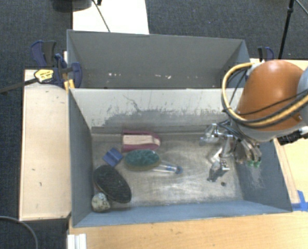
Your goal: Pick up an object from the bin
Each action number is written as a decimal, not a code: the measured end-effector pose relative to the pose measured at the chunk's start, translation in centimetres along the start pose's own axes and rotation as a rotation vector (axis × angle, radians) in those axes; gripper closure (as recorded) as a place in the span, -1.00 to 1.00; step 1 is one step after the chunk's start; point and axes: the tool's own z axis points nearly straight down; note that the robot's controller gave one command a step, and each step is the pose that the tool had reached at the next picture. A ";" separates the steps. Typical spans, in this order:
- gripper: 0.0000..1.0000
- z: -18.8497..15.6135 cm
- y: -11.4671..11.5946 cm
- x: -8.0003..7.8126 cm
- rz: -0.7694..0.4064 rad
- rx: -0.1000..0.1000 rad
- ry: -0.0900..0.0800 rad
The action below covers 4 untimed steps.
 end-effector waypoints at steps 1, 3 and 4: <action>-1.00 10.6 5.0 -8.2 -0.062 -0.002 0.000; 1.00 13.2 14.2 -6.7 -0.230 -0.002 -0.012; 1.00 -4.5 14.6 1.0 -0.303 -0.002 -0.006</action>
Offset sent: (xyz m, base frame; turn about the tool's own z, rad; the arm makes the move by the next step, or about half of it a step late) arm 0.0810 0.0471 -0.1016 -0.0577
